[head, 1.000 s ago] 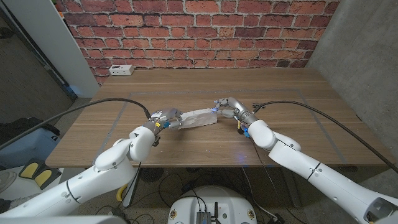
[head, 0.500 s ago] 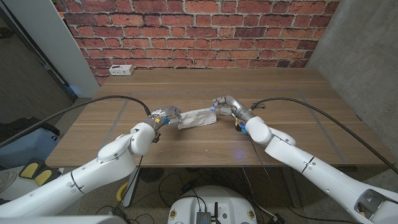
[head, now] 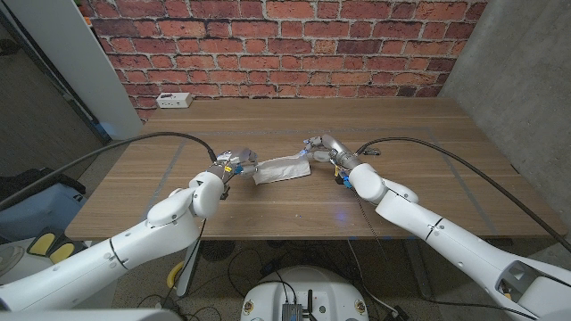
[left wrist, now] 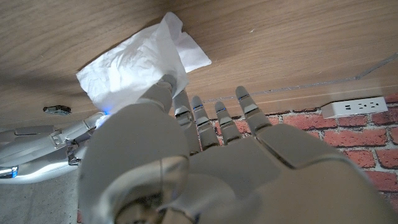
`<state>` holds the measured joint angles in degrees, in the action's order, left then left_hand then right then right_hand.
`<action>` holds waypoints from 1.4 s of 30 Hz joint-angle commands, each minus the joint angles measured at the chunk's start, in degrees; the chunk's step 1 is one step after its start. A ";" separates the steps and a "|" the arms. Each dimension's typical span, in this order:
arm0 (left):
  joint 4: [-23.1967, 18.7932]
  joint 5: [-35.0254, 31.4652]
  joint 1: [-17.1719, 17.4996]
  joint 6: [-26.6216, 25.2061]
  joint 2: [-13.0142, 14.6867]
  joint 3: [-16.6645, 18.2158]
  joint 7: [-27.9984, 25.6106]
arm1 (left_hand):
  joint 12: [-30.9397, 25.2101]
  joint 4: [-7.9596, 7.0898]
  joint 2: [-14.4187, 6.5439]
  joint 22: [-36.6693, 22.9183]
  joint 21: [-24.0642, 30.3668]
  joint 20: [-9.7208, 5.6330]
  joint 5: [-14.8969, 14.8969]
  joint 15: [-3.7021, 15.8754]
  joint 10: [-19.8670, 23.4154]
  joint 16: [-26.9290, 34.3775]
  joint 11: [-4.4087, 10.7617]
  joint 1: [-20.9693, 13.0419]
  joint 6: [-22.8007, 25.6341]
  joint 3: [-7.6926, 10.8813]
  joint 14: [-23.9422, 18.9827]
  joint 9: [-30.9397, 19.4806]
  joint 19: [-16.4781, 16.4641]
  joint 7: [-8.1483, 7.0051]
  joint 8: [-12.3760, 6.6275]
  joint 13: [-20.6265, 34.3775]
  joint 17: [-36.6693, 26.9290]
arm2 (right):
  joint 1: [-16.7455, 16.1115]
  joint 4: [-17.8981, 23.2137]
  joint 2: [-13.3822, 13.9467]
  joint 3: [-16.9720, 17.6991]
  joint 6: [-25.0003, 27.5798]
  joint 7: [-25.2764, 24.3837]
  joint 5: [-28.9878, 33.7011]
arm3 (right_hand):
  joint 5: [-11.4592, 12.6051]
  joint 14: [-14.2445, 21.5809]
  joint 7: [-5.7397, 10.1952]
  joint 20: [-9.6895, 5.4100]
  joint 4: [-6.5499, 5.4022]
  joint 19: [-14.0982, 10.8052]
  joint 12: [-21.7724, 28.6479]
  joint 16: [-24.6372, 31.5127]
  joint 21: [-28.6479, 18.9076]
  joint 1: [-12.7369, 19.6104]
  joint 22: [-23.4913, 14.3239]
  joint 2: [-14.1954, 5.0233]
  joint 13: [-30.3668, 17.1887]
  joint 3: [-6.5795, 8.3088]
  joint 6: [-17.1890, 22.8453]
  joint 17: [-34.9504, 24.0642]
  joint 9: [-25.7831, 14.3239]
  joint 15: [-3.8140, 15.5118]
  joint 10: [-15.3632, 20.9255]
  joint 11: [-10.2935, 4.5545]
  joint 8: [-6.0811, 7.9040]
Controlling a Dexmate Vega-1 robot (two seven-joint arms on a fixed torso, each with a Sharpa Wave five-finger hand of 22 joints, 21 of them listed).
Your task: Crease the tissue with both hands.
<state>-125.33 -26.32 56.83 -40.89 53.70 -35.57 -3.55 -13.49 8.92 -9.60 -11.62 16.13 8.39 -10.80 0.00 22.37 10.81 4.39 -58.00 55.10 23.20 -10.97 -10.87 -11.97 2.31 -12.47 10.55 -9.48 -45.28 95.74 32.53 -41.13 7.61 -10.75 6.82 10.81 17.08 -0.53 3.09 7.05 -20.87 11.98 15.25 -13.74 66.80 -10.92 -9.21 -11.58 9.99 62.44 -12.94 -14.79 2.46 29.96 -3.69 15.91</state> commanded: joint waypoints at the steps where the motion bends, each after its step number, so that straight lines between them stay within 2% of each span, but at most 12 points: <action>1: 2.16 -2.89 -3.44 -1.84 -0.45 -2.93 0.64 | 0.15 -0.28 -0.11 -0.27 0.60 0.03 0.02 0.19 0.17 -0.14 0.02 -0.02 0.06 0.00 -0.40 -0.26 -0.27 -0.74 0.44 0.07 -0.12 | 2.93 -4.11 -2.24 -1.52 0.39 -0.57 0.63 | -0.17 -0.05 -2.67 -0.06 -0.05 -0.05 -0.27 0.06 0.05 -0.63 -0.10 -0.10 -0.30 0.56 2.32 -0.16 -0.29 3.90 -0.20 0.22 0.17; 5: 3.53 -4.63 -5.28 -2.33 -1.01 -4.56 1.67 | 0.38 -0.40 -0.10 -0.30 0.60 0.03 0.08 0.27 -0.14 -0.24 -0.03 0.16 -0.22 -0.08 -0.26 -0.28 -0.17 -0.94 0.67 0.09 -0.13 | 3.93 -5.50 -3.02 -2.01 0.62 -0.60 0.77 | -0.21 -0.17 -2.47 -0.09 -0.08 -0.08 -0.35 0.08 0.04 -0.77 -0.11 -0.10 -0.31 0.59 1.80 -0.24 -0.33 3.90 -0.41 0.20 0.03; 13: 5.83 -4.29 -6.91 -1.63 -2.13 -4.96 2.42 | 0.75 -0.64 -0.05 -0.35 0.60 0.06 0.17 0.34 -0.58 -0.34 0.02 0.57 -0.78 -0.26 -0.15 -0.34 0.02 -1.41 1.07 0.12 -0.16 | 5.94 -8.41 -4.12 -2.95 0.05 -0.06 0.76 | -0.26 -0.21 -2.16 -0.07 -0.13 -0.03 -0.42 0.17 0.04 -0.99 -0.11 -0.11 -0.33 0.66 0.97 -0.37 -0.17 3.82 -0.68 0.24 -0.33; 16: 6.47 -4.24 -7.52 -1.51 -2.38 -5.17 2.79 | 1.11 -0.88 -0.07 -0.41 0.60 0.11 0.20 0.26 -1.11 -0.42 -0.65 1.00 -2.72 -0.41 -0.02 -0.40 0.26 -1.45 1.82 0.16 -0.18 | 6.67 -9.32 -4.35 -3.27 -0.26 0.36 0.72 | -0.31 -0.27 -0.91 0.05 -0.11 0.04 -0.53 0.28 0.04 -1.31 -0.13 -0.04 -0.37 0.78 -1.85 -0.52 0.17 3.59 -1.23 0.16 -1.59; 21: 7.30 -5.38 -8.58 -2.18 -2.90 -6.10 3.18 | 1.55 -1.06 -0.16 -0.48 0.62 0.13 0.18 0.16 -1.97 -0.48 -1.42 1.38 -4.87 -0.48 0.12 -0.51 0.50 -1.90 2.30 0.22 -0.18 | 7.60 -10.54 -4.75 -3.55 -0.42 0.82 0.49 | -0.41 -0.67 -0.05 0.23 -0.48 0.22 -0.78 0.23 0.07 -2.46 -0.15 0.13 -0.43 0.59 -5.75 -0.64 0.61 3.26 -2.53 0.39 -3.37; 24: 7.64 -6.10 -9.16 -2.90 -3.19 -6.63 3.54 | 1.78 -1.11 -0.22 -0.52 0.59 0.21 0.16 0.16 -2.54 -0.51 -1.38 1.53 -6.69 -0.49 0.25 -0.58 0.77 -2.24 2.61 0.25 -0.19 | 8.11 -11.12 -4.94 -3.76 -0.32 1.21 0.36 | -0.49 -0.89 1.24 0.54 -0.55 0.47 -0.93 0.17 0.14 -3.04 -0.17 0.30 -0.46 0.51 -8.75 -0.66 0.92 3.02 -3.60 0.49 -4.59; 26: 7.81 -6.53 -9.44 -3.33 -3.35 -6.92 3.72 | 2.03 -1.04 -0.25 -0.56 0.63 0.30 0.12 0.11 -3.32 -0.53 -1.88 1.52 -8.62 -0.43 0.34 -0.63 0.86 -2.58 2.82 0.28 -0.19 | 8.42 -11.29 -5.03 -3.97 0.17 1.43 0.47 | -0.51 -1.08 2.20 0.62 -0.44 0.58 -0.86 0.13 0.15 -3.35 -0.18 0.42 -0.49 0.52 -12.29 -0.68 1.28 2.97 -4.14 0.44 -5.73; 30: 8.04 -6.94 -9.73 -3.67 -3.56 -7.16 3.77 | 2.12 -1.01 -0.26 -0.59 0.64 0.39 0.09 -0.07 -3.70 -0.53 -2.20 1.53 -10.14 -0.40 0.39 -0.67 0.98 -2.85 2.93 0.30 -0.19 | 8.98 -11.82 -5.14 -4.21 0.51 2.36 -0.03 | -0.52 -1.55 3.84 0.91 -0.65 0.85 -0.99 0.07 0.19 -4.55 -0.21 0.59 -0.55 0.29 -18.54 -0.79 1.93 2.39 -5.97 0.54 -6.54; 35: 7.87 -9.02 -10.14 -5.48 -3.93 -8.32 3.99 | 2.24 -0.93 -0.30 -0.66 0.74 0.54 0.05 -0.14 -4.55 -0.52 -2.33 1.51 -14.33 -0.35 0.58 -0.72 1.14 -3.11 3.13 0.34 -0.23 | 9.19 -11.92 -5.11 -4.38 0.86 2.95 -0.48 | -0.45 -2.08 4.38 1.14 -0.76 1.14 -1.19 -0.05 0.24 -5.66 -0.22 0.90 -0.60 -0.07 -24.59 -0.85 2.50 2.04 -8.17 0.88 -6.63; 38: 7.57 -9.74 -9.92 -6.30 -4.15 -8.50 3.66 | 2.30 -0.96 -0.33 -0.70 0.80 0.60 0.02 -0.16 -5.15 -0.48 -2.48 1.55 -17.25 -0.36 0.66 -0.72 1.29 -3.20 3.18 0.37 -0.26 | 9.07 -12.11 -5.13 -4.30 0.40 2.91 -0.90 | -0.35 -2.59 5.05 1.33 -1.12 1.26 -1.25 -0.15 0.24 -7.03 -0.23 1.12 -0.64 -0.54 -30.41 -0.95 2.97 1.74 -9.97 0.77 -6.73; 39: 7.45 -9.92 -9.89 -6.48 -4.13 -8.57 3.71 | 2.26 -0.97 -0.32 -0.73 0.86 0.63 0.02 -0.21 -5.29 -0.46 -2.53 1.58 -18.91 -0.39 0.70 -0.70 1.31 -3.97 3.22 0.39 -0.28 | 9.00 -12.10 -5.15 -4.22 0.39 2.93 -1.13 | -0.32 -2.67 5.13 1.31 -1.29 1.37 -1.29 -0.14 0.26 -7.46 -0.24 1.05 -0.65 -0.66 -31.87 -0.99 3.07 1.77 -10.54 0.81 -6.70; 42: 7.10 -9.80 -9.45 -6.36 -4.05 -8.30 3.41 | 2.41 -1.03 -0.37 -0.77 0.92 0.73 0.01 -0.31 -6.12 -0.45 -2.71 1.65 -21.56 -0.42 0.87 -0.67 1.41 -4.34 3.23 0.40 -0.32 | 8.34 -11.82 -5.50 -3.75 0.44 1.58 -1.52 | -0.36 -3.11 5.05 1.55 -2.49 1.80 -1.23 -0.25 0.38 -10.14 -0.27 1.45 -0.69 -1.75 -34.72 -1.12 3.35 1.36 -11.85 1.06 -6.26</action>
<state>-117.82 -34.29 47.37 -45.50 50.12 -43.11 0.12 -11.20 8.21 -9.91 -12.14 16.57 9.00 -10.57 -0.31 16.94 10.37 1.90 -56.92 35.41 22.49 -10.24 -11.35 -10.92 -1.74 -9.25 10.82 -9.47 -36.71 84.34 27.56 -45.18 7.98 -8.47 6.56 10.37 14.20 4.58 4.42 5.23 -19.54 10.80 15.05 -13.75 58.13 -11.08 -8.00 -12.14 8.82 29.36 -13.74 -11.48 2.27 18.68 -2.86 9.27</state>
